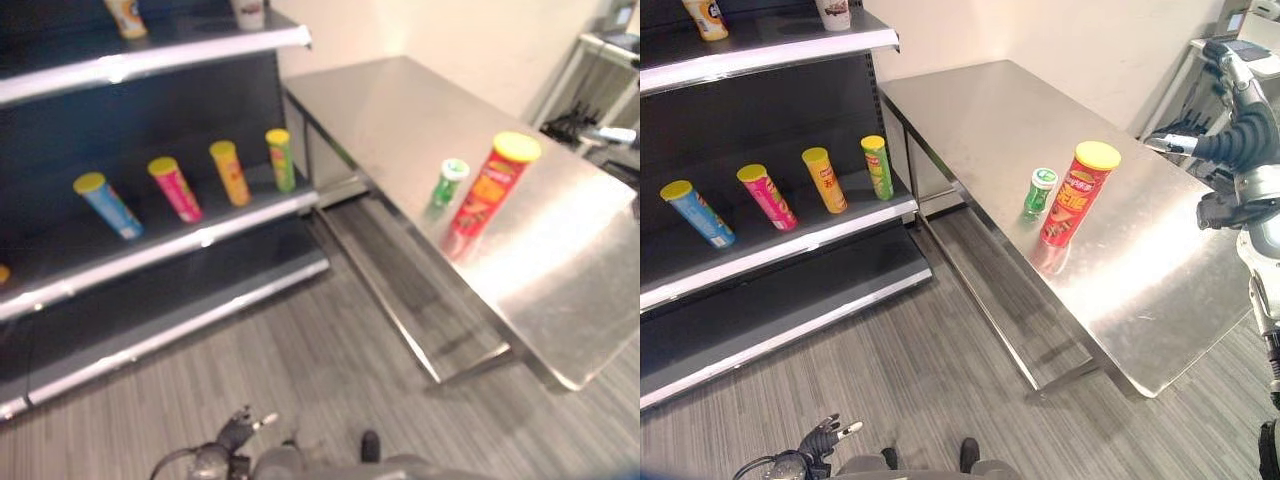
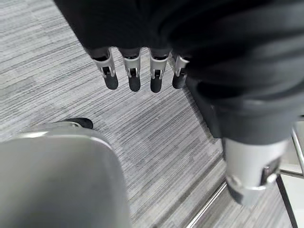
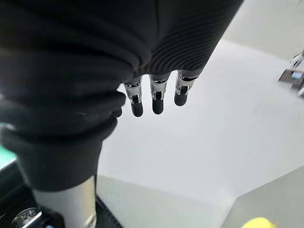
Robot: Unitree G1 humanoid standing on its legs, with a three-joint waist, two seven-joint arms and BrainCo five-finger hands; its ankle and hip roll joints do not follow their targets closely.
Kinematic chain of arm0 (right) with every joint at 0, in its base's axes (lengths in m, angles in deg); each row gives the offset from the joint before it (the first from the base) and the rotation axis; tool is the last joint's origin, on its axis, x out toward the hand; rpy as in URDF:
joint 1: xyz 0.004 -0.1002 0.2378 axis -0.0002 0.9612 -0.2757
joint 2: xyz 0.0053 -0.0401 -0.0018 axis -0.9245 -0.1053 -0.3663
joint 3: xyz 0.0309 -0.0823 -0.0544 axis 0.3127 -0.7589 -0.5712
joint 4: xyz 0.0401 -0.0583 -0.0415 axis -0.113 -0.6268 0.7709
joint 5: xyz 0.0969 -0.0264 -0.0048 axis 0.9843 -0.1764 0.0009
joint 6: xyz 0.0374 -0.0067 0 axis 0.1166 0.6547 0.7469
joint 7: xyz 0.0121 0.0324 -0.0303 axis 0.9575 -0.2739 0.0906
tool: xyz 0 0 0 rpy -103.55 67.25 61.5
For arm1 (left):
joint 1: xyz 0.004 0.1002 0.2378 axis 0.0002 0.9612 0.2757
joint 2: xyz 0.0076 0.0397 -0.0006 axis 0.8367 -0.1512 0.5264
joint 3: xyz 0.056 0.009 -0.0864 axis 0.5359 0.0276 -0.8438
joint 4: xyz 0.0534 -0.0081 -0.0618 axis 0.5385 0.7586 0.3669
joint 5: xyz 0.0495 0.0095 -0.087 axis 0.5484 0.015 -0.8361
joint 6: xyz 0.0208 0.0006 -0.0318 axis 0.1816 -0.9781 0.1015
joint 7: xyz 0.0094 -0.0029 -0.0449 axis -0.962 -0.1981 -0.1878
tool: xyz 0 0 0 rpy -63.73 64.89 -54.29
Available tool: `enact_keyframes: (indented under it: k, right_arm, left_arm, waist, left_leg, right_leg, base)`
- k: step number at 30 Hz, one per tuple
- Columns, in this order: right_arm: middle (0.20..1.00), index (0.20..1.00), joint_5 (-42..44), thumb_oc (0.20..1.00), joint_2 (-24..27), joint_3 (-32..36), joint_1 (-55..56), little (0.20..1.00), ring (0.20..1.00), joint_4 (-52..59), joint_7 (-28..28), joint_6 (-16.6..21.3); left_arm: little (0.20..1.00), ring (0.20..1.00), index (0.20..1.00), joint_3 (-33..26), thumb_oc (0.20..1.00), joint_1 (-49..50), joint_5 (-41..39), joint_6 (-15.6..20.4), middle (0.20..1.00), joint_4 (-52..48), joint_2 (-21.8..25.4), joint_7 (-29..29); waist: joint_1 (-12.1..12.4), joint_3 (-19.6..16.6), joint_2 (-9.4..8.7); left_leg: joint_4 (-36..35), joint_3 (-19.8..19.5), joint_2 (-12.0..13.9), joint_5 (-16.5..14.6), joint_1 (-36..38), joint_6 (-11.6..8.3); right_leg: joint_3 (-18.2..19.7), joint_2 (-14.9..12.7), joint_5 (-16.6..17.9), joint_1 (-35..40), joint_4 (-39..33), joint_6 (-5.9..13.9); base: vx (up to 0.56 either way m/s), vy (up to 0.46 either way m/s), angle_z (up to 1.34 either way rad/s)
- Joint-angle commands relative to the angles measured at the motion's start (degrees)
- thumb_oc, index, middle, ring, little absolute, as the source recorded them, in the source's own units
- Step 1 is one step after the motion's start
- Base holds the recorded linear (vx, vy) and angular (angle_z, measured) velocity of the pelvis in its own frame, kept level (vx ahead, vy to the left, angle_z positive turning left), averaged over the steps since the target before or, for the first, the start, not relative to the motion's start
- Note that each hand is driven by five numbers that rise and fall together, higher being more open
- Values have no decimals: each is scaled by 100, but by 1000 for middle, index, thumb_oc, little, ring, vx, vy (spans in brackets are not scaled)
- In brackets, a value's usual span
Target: Put the goods on the table back onto the shelves and tidy them up.
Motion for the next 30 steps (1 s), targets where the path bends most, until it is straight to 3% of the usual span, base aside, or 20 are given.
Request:
enact_keyframes:
  k: [1, 8, 14, 22, 30]
  right_arm:
    - [1000, 1000, -56, 1000, 102, -132, 145, 1000, 1000, -63, -130, -6]
    - [1000, 1000, -25, 1000, -108, -926, -293, 1000, 1000, -630, -392, -131]
    - [1000, 1000, -190, 1000, -248, -1384, -837, 1000, 1000, -1299, -293, -224]
    - [1000, 1000, -409, 1000, -44, -1104, -953, 1000, 1000, -1640, 31, -233]
    - [1000, 1000, 237, 1000, -83, -1708, -1538, 1000, 1000, -2660, -442, -456]
  left_arm:
    - [1000, 1000, 1000, 71, 1000, 6, 33, 157, 1000, -28, 4, -18]
    - [1000, 1000, 1000, -54, 1000, 52, 132, 153, 1000, 270, 107, -11]
    - [1000, 1000, 1000, -83, 1000, 105, 176, 140, 1000, 466, 115, -72]
    - [1000, 1000, 1000, -131, 1000, 177, 70, 142, 1000, 477, 71, -136]
    - [1000, 1000, 1000, 88, 1000, 181, -70, 144, 1000, 449, 115, -59]
  waist:
    - [234, -387, 29]
    - [232, -533, 76]
    - [312, -522, 49]
    - [339, -504, 28]
    - [418, -461, -22]
  left_leg:
    - [-1244, -99, 50, 169, 427, 43]
    - [-1248, 39, -72, 42, 588, 68]
    - [-1248, -2, -102, -1, 659, 91]
    - [-1248, -166, -80, -3, 633, 69]
    - [-1248, -394, -34, 84, 534, 2]
  right_leg:
    - [244, -149, 371, -225, 8, 801]
    - [313, -292, 463, -240, 8, 850]
    - [317, -337, 459, -182, 8, 868]
    - [187, -339, 390, -144, 8, 864]
    - [33, -287, 337, -135, 8, 823]
  base:
    - [215, 141, -4]
    - [70, 76, -14]
    - [43, 12, -3]
    - [34, -23, 4]
    - [20, -44, 18]
